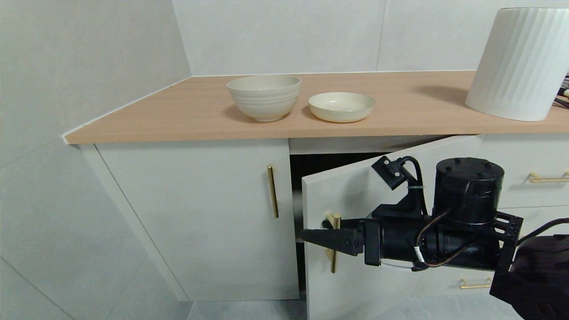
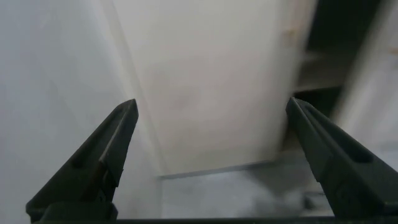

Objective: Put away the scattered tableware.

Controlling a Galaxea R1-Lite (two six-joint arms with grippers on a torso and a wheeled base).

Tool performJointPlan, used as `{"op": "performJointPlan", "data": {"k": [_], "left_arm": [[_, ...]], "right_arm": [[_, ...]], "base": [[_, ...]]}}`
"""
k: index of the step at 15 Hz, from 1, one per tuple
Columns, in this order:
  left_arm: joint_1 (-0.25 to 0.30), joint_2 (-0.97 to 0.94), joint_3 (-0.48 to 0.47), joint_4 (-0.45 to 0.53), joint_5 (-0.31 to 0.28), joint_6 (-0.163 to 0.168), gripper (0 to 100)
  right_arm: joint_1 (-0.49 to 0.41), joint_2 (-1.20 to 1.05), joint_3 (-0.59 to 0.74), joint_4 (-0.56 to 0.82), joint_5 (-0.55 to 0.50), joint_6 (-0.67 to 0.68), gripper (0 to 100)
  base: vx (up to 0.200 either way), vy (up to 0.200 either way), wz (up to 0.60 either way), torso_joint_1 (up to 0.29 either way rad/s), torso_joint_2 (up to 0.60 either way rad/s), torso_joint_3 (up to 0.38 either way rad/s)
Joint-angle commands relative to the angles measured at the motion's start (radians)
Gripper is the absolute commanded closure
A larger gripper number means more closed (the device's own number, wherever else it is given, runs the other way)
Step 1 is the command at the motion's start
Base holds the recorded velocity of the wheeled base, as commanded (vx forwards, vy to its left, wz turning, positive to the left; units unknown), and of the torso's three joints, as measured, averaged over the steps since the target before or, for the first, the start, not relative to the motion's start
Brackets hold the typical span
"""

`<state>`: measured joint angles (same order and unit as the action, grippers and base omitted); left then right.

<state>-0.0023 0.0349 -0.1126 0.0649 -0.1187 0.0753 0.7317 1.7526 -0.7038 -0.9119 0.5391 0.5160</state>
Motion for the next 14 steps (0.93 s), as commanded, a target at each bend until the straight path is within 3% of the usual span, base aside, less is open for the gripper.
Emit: {"op": "performJointPlan", "data": {"k": [1,4,7,9,10,11,12,14], "left_arm": [[-0.002,0.172,-0.144,0.052,-0.128,-0.005,0],[-0.002,0.470,-0.279,0.038,-0.288,0.012,0],[-0.041,0.711,-0.406,0.036,-0.334,-0.002,0],[-0.130,0.916,-0.466,0.009,-0.337,-0.057,0],[-0.173,0.984,-0.463,-0.048,-0.338,-0.106,0],[-0.231,1.056,-0.444,-0.120,-0.338,-0.177,0],[-0.289,1.139,-0.409,-0.204,-0.338,-0.246,0],[-0.341,1.315,-0.326,-0.470,-0.331,-0.331,0]], "right_arm": [[0.002,-0.007,0.003,-0.005,0.001,-0.001,0],[0.009,-0.018,0.004,-0.004,0.001,-0.002,0],[0.009,-0.022,0.010,-0.004,0.001,-0.002,0],[0.009,-0.024,0.012,-0.004,0.001,-0.002,0],[0.009,-0.022,0.012,-0.004,0.001,-0.002,0],[0.009,-0.019,0.012,-0.004,0.001,-0.002,0],[0.009,-0.021,0.012,-0.004,0.001,-0.002,0],[0.011,-0.022,0.012,-0.004,0.001,-0.002,0]], "base": [[0.000,0.000,0.00,0.000,0.00,0.000],[0.000,0.000,0.00,0.000,0.00,0.000],[0.000,0.000,0.00,0.000,0.00,0.000],[0.000,0.000,0.00,0.000,0.00,0.000],[0.000,0.000,0.00,0.000,0.00,0.000],[0.000,0.000,0.00,0.000,0.00,0.000],[0.000,0.000,0.00,0.000,0.00,0.000],[0.000,0.000,0.00,0.000,0.00,0.000]]}}
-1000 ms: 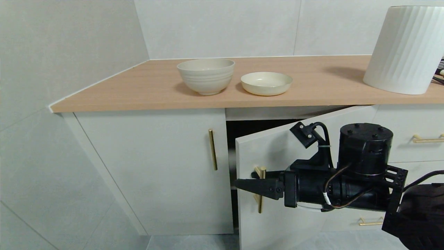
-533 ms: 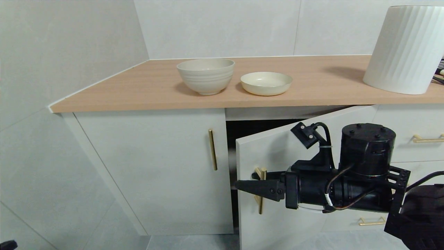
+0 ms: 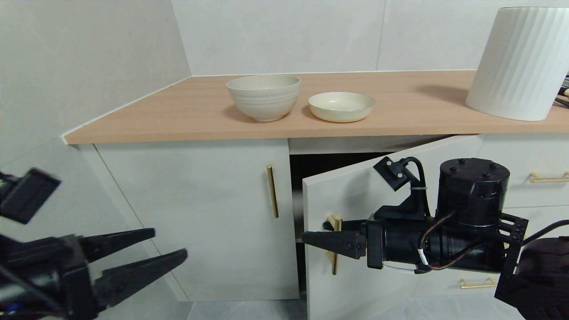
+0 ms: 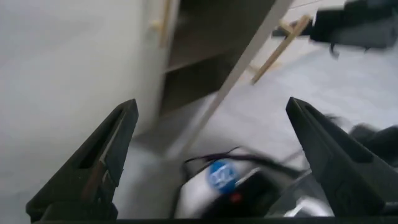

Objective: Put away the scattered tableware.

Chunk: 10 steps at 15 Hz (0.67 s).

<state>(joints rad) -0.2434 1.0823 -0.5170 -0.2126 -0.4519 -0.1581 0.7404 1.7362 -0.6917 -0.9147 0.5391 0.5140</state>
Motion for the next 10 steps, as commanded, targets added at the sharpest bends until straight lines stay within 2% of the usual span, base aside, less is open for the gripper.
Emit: {"op": "performJointPlan", "data": {"k": [1,2,4,10], "left_arm": [[-0.116,0.311,0.115,-0.289,0.010,-0.121,0],[-0.135,0.350,0.144,-0.392,0.033,-0.161,0],[-0.178,0.364,0.147,-0.432,0.081,-0.205,0],[-0.192,0.355,0.147,-0.433,0.090,-0.207,0]], "right_arm": [[0.000,-0.006,0.000,-0.001,0.001,0.000,0],[0.002,-0.006,0.000,-0.001,0.001,0.000,0],[0.002,-0.006,0.000,-0.001,0.001,0.000,0],[0.004,-0.001,0.000,-0.001,0.001,0.000,0]], "base": [[0.000,0.000,0.00,0.000,0.00,0.000],[0.000,0.000,0.00,0.000,0.00,0.000],[0.000,0.000,0.00,0.000,0.00,0.000],[0.000,0.000,0.00,0.000,0.00,0.000]]}}
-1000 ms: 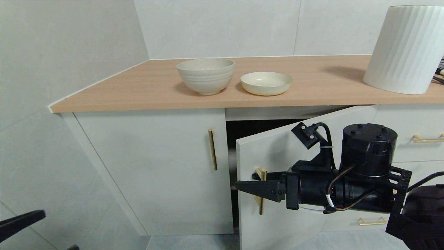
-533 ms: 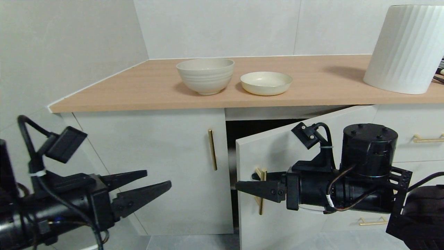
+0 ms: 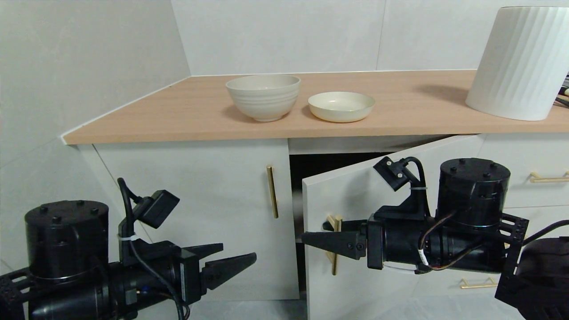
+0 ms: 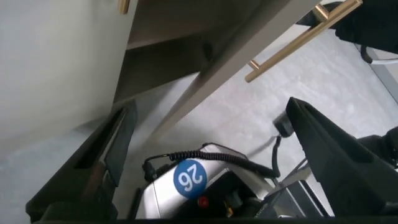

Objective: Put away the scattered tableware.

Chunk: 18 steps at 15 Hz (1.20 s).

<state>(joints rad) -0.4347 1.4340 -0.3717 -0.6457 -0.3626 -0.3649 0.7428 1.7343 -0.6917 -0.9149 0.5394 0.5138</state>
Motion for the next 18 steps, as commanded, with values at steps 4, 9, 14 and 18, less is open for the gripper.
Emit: {"op": "performJointPlan", "data": {"k": [4,9,14,18], "left_arm": [[-0.003,0.011,-0.015,-0.002,0.002,-0.002,100],[-0.033,0.062,-0.128,0.008,0.037,0.018,100],[-0.042,0.259,-0.227,-0.035,0.039,0.020,100],[-0.110,0.467,-0.176,-0.402,0.056,0.004,100]], "right_arm": [[0.001,-0.001,0.000,-0.002,0.001,0.000,0],[0.003,-0.009,0.003,-0.005,0.001,0.000,0],[0.003,0.002,0.011,-0.007,0.001,0.000,0],[0.001,0.002,0.011,-0.009,0.001,0.000,0]], "base": [[0.000,0.000,0.00,0.000,0.00,0.000],[0.000,0.000,0.00,0.000,0.00,0.000],[0.000,0.000,0.00,0.000,0.00,0.000],[0.000,0.000,0.00,0.000,0.00,0.000]]}}
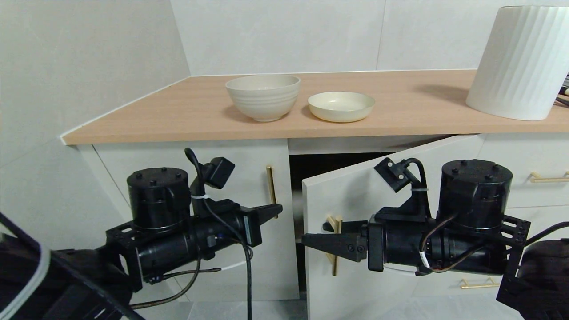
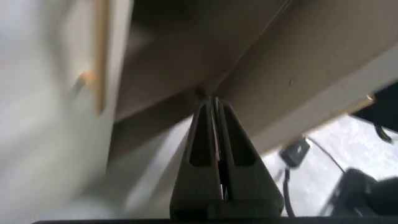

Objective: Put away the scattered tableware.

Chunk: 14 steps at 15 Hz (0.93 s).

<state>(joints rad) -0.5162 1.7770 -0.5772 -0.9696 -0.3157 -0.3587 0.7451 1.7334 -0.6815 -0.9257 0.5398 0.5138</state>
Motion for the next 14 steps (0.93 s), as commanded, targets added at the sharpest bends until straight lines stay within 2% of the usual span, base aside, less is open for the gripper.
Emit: {"op": "performJointPlan", "data": {"k": [1,4,7,9,14], "left_arm": [[-0.041,0.173,0.028,-0.186,0.049,-0.002,100],[-0.090,0.288,0.025,-0.405,0.138,0.000,100],[-0.116,0.320,0.023,-0.503,0.135,-0.002,100],[-0.127,0.331,0.025,-0.544,0.136,-0.002,100],[-0.139,0.329,0.028,-0.548,0.136,0.000,100]], "right_arm": [[0.000,0.005,0.002,0.002,0.000,0.000,0],[0.000,0.005,0.003,0.002,0.000,0.000,0],[-0.001,0.002,0.026,0.002,0.000,-0.006,0],[-0.003,-0.002,0.034,0.002,-0.004,-0.011,0],[-0.035,-0.032,0.109,0.002,-0.006,-0.136,0]], "base": [[0.000,0.000,0.00,0.000,0.00,0.000],[0.000,0.000,0.00,0.000,0.00,0.000],[0.000,0.000,0.00,0.000,0.00,0.000],[0.000,0.000,0.00,0.000,0.00,0.000],[0.000,0.000,0.00,0.000,0.00,0.000]]}}
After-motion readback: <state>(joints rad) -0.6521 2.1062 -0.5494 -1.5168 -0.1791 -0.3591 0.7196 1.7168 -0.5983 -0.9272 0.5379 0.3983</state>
